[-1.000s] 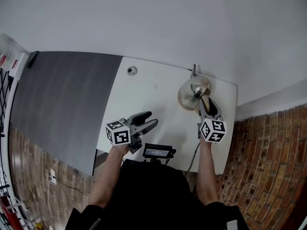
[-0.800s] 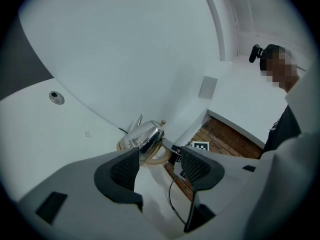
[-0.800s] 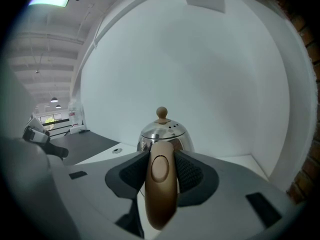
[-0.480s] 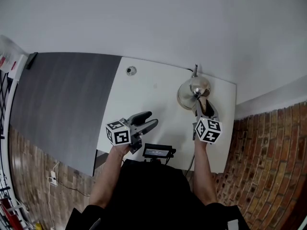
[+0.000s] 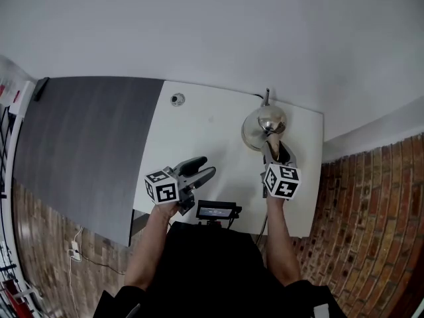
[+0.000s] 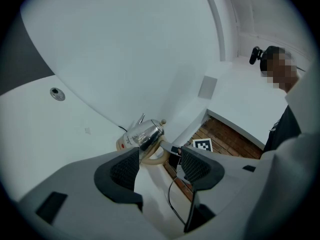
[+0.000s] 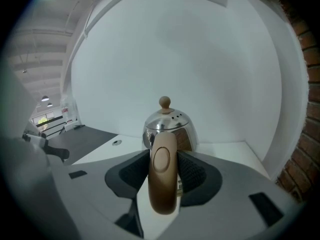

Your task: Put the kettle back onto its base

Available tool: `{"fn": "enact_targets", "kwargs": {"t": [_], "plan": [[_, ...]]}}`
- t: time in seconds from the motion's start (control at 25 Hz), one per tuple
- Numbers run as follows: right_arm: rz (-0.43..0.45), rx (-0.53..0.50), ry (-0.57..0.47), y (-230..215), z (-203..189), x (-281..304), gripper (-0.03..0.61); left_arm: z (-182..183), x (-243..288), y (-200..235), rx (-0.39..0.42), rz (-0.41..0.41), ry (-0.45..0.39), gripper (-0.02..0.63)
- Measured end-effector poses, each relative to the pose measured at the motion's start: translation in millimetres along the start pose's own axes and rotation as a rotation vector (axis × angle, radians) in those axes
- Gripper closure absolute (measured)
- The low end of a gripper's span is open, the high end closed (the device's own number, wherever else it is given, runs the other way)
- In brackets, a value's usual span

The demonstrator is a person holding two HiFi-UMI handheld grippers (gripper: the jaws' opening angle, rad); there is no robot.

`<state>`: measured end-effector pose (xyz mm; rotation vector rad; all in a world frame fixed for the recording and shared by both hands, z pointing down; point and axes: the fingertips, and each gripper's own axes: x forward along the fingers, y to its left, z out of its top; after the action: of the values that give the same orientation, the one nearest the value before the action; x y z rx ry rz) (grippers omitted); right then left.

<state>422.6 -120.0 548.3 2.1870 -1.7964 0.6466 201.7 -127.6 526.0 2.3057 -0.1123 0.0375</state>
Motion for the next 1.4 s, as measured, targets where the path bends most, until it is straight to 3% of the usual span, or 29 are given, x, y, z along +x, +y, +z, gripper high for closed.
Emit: {"fn": "enact_targets", "kwargs": {"t": [0.2,0.44,0.76,1.4], "plan": [[0.069,0.02,0.077,4,-33,-15,0.422,-2,-3,2,-0.001,0.006,0.003,0.333],[0.159,0.022,0.116,15,-38,-20,0.437,-4,2,-1,-0.001,0.001,0.01,0.332],[0.143,0.081,0.144,32,-39,-16,0.44,-3,-4,0,-0.003,0.014,0.002,0.333],[0.152,0.076,0.144,37,-40,-18,0.442,-11,0,-6,-0.002,0.024,0.01,0.332]]}}
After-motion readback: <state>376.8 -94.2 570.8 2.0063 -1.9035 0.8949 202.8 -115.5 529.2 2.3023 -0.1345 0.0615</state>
